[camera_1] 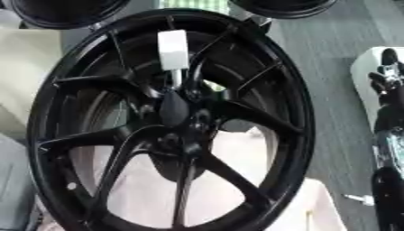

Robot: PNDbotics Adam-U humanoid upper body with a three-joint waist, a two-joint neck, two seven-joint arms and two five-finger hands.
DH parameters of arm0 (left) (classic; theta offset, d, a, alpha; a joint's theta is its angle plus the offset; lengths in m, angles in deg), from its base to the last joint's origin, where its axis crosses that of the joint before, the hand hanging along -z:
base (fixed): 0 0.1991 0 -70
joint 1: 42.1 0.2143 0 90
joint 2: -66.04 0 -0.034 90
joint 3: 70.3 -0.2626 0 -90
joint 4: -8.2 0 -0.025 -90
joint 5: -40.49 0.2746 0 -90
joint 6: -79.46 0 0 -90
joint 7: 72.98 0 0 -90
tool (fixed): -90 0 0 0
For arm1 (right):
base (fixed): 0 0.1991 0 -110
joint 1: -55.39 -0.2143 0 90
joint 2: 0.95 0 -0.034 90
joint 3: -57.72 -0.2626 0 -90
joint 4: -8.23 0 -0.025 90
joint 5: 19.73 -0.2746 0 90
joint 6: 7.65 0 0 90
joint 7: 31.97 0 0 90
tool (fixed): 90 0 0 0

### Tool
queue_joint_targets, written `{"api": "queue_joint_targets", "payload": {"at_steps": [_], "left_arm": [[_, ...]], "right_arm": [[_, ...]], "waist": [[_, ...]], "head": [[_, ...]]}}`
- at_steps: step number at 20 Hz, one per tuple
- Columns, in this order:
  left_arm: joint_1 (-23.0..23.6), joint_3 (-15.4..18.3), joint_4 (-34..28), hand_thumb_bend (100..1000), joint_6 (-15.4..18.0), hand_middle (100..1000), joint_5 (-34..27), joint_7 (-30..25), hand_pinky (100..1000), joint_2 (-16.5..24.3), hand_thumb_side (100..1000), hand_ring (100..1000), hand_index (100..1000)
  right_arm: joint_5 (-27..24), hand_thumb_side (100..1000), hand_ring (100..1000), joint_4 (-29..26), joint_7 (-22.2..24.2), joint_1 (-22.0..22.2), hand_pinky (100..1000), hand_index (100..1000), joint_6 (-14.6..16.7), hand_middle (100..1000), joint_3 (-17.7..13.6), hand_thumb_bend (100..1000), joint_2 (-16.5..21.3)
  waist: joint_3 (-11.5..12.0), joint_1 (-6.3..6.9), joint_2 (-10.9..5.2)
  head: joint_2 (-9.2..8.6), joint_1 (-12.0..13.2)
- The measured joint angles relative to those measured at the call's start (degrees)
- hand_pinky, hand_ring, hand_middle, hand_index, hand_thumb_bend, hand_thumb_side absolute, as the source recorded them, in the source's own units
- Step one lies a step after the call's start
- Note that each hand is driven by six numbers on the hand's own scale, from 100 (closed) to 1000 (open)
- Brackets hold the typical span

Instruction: Pull the pin out of the wheel hub.

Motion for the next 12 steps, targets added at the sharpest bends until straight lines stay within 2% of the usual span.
{"api": "queue_joint_targets", "payload": {"at_steps": [3, 6, 7, 8, 10, 12], "left_arm": [[0.0, 0.18, 0.01, 788, -0.2, 667, -1.83, 1.67, 841, -0.01, 596, 714, 848], [-0.04, 0.27, -0.8, 667, -0.18, 591, -6.36, 4.72, 796, -0.7, 540, 638, 795], [-0.15, 0.29, -1.46, 630, -0.18, 550, -8.38, 6.0, 769, -1.5, 452, 603, 760], [-0.54, 0.36, -2.21, 609, -0.3, 543, -10.61, 7.38, 765, -2.76, 505, 597, 754], [-1.27, 0.67, -3.55, 614, -0.97, 558, -14.65, 9.8, 762, -6.3, 525, 598, 747], [-1.38, 0.72, -4.03, 631, -2.14, 610, -18.45, 11.7, 763, -11.27, 542, 632, 773]], "right_arm": [[-0.06, 434, 695, 0.0, -0.01, 0.0, 860, 735, 0.01, 622, 0.0, 613, 0.0], [-0.32, 434, 695, 0.0, -0.01, 0.01, 860, 735, 0.01, 622, 0.0, 613, 0.0], [-0.38, 433, 695, 0.0, -0.01, 0.01, 860, 735, 0.01, 622, 0.0, 617, 0.0], [-0.41, 434, 695, 0.0, -0.01, 0.01, 860, 735, 0.01, 622, 0.0, 612, 0.0], [-0.44, 434, 695, 0.0, 0.0, 0.01, 860, 734, 0.0, 622, 0.0, 610, 0.0], [-0.44, 433, 695, 0.0, 0.0, 0.0, 860, 734, 0.0, 622, 0.01, 609, -0.02]], "waist": [[0.01, 0.0, 0.0], [0.03, -0.01, -0.04], [0.05, -0.02, -0.08], [0.08, -0.05, -0.15], [0.03, -0.27, -0.18], [-0.01, -0.49, -0.19]], "head": [[0.0, 0.04], [0.0, 0.02], [0.01, 0.0], [0.01, -0.01], [0.01, -0.01], [0.01, -0.01]]}}
